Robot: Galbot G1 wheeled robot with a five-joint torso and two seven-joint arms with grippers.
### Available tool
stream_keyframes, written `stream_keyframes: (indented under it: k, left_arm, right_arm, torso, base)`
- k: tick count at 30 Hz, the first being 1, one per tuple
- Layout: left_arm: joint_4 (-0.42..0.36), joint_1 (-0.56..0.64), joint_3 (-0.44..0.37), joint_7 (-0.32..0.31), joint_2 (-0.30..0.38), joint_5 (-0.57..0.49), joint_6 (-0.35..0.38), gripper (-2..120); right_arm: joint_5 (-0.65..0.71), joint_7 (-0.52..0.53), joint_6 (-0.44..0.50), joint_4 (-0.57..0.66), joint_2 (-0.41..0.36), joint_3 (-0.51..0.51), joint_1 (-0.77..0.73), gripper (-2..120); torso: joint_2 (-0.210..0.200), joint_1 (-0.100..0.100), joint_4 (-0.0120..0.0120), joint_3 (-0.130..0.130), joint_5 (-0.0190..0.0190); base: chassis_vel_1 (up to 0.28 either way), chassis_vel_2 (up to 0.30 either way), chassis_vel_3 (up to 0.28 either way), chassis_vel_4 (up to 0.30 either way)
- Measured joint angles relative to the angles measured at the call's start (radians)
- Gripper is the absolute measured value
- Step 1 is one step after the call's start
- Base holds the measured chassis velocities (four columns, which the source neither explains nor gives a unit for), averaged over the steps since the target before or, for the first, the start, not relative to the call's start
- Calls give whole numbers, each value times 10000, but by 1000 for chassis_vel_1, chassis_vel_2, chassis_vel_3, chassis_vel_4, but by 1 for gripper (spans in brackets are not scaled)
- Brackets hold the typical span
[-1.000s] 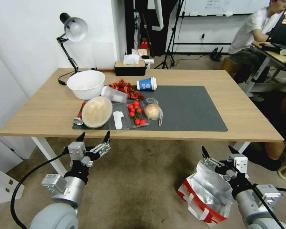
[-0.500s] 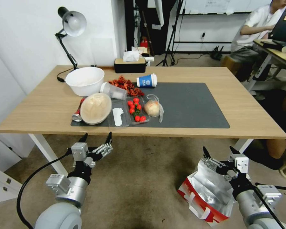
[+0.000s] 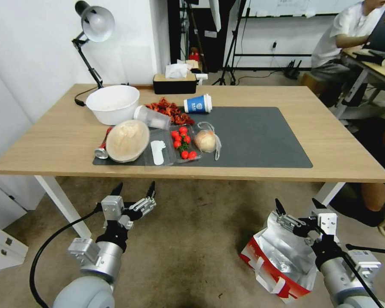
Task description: Pick up the food delivery bag from the floor and place it on the table.
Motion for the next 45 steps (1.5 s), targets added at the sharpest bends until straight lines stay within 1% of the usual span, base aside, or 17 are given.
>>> stream_keyframes:
  k: [1,6,10,11,16,24,28,29,34,36,42,44,45]
  left_arm:
    - [0,0,0,0,0,0,0,100]
    - [27,21,-92,12,-203,192,-131,100]
    - [40,190,1,15,-317,401,-292,100]
    - [109,272,54,16,-391,518,-398,100]
    - [225,250,64,-11,-464,573,-448,100]
    - [264,177,75,-20,-459,448,-404,100]
    - [439,126,97,-24,-440,539,-398,100]
    - [439,126,97,-24,-440,539,-398,100]
    - [598,16,97,-25,-245,565,-403,100]
    - [667,-93,90,-25,-145,550,-404,100]
    - [777,-241,95,-30,-153,487,-403,100]
    - [879,-310,131,-32,-154,466,-403,100]
    - [879,-310,131,-32,-154,466,-403,100]
  right_arm:
    - [0,0,0,0,0,0,0,100]
    - [-491,1,228,-113,180,59,-90,100]
    - [-564,-18,271,-107,277,0,-147,100]
    - [-586,-41,276,-55,309,-56,-170,100]
    - [-647,-64,281,-7,321,-92,-190,100]
    - [-773,-99,375,-12,401,-112,-181,100]
    - [-771,-138,363,-55,366,-146,-131,100]
    - [-771,-138,363,-55,366,-146,-131,100]
    - [-764,-176,299,-66,320,-218,-74,100]
    - [-746,-191,273,-73,294,-221,-45,100]
    - [-650,-227,299,-123,291,-147,1,100]
    - [-639,-410,370,-150,296,-111,36,100]
    - [-639,-410,370,-150,296,-111,36,100]
  torso:
    - [0,0,0,0,0]
    - [-326,-131,-1,-191,-1]
    - [-493,-209,0,-282,0]
    - [-599,-257,1,-344,0]
    - [-855,-363,-1,-492,-1]
    - [-1154,-487,0,-671,-1]
    - [-1402,-586,0,-815,-1]
    - [-1402,-586,0,-815,-1]
    - [-1595,-668,0,-926,-1]
    - [-1744,-732,0,-1010,-1]
    - [-1961,-817,-1,-1141,-1]
    - [-2094,-875,0,-1217,-1]
    - [-2094,-875,0,-1217,-1]
  base:
    - [0,0,0,0]
    - [0,0,0,0]
    - [0,0,0,0]
    - [0,0,0,0]
    - [0,0,0,0]
    - [0,0,0,0]
    - [0,0,0,0]
    - [0,0,0,0]
    - [0,0,0,0]
    - [0,0,0,0]
    - [0,0,0,0]
    - [0,0,0,0]
    - [0,0,0,0]
